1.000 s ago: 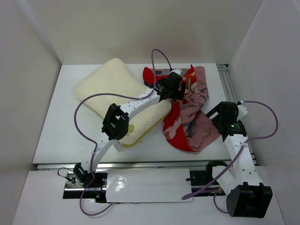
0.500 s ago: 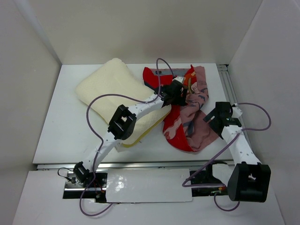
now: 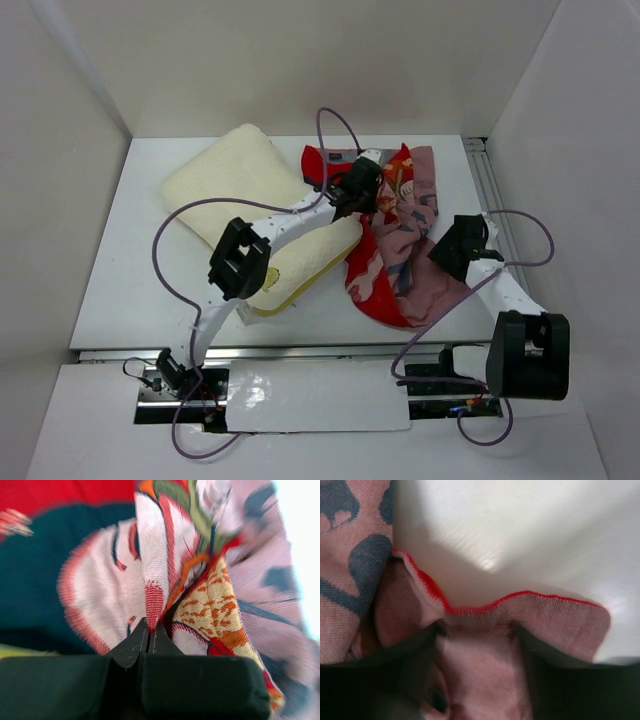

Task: Put the pillow into the pillowcase

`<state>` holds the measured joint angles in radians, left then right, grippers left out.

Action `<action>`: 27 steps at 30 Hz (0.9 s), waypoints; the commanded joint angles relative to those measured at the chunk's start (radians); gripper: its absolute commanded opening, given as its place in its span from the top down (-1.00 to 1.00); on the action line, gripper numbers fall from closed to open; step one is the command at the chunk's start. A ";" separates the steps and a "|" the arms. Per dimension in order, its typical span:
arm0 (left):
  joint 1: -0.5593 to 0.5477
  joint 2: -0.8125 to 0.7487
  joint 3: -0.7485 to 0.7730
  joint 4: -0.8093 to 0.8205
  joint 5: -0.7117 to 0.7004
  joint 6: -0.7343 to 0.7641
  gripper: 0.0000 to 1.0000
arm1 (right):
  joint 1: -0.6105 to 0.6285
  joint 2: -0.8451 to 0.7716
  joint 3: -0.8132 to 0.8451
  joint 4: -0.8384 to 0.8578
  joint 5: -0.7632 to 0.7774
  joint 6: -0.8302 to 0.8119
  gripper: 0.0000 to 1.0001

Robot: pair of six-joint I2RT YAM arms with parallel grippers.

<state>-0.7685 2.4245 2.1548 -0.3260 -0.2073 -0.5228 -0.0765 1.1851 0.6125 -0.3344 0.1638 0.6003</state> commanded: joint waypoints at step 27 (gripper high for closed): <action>0.040 -0.991 -0.155 0.302 -0.395 0.401 1.00 | -0.002 -0.021 1.320 -0.226 0.460 -0.284 1.00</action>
<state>-0.7319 1.6161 2.0518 -0.2596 -0.4622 -0.2382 -0.0765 1.1942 1.8542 -0.5007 0.4679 0.4152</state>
